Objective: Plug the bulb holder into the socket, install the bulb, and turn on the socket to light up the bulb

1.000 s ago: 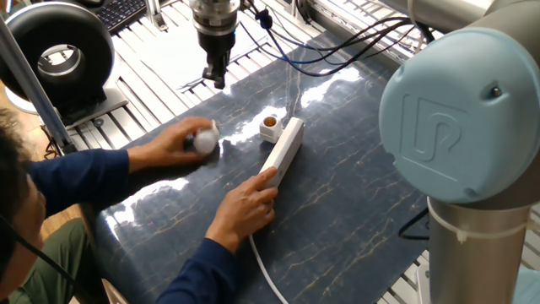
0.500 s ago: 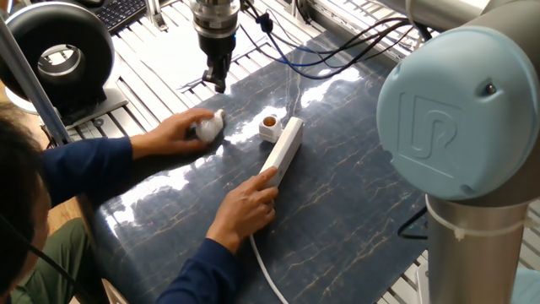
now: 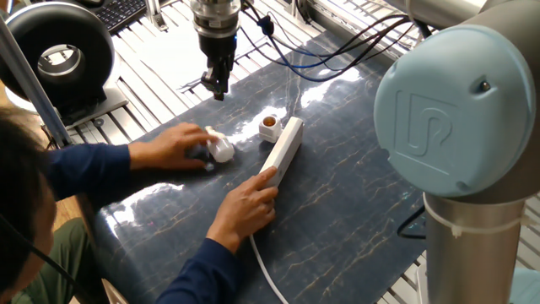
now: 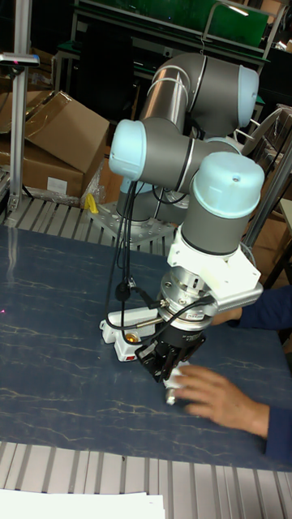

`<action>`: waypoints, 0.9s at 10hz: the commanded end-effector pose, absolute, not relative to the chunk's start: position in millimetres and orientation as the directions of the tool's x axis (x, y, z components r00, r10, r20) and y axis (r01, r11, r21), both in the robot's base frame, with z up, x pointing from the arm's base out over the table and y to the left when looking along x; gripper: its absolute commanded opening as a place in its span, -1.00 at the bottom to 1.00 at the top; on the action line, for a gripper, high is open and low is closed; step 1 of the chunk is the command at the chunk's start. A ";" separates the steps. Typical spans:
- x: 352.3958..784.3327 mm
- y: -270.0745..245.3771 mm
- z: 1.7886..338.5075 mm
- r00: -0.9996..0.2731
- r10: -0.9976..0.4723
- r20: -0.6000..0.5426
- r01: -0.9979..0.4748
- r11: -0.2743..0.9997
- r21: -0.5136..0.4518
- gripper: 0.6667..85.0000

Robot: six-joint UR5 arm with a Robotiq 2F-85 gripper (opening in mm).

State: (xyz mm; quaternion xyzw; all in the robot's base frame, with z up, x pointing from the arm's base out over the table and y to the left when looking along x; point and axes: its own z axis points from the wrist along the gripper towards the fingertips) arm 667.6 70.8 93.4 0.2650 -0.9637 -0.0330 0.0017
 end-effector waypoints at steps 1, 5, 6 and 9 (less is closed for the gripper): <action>666.3 75.6 96.8 -0.878 -0.478 -0.017 -0.477 0.875 0.085 -0.98; 671.4 71.6 97.2 -0.886 -0.463 -0.021 -0.464 0.884 0.060 -0.98; 674.2 67.8 99.4 -0.873 -0.487 -0.019 -0.487 0.873 0.033 -0.98; 670.2 68.8 104.4 -0.840 -0.542 0.004 -0.542 0.840 0.031 -0.98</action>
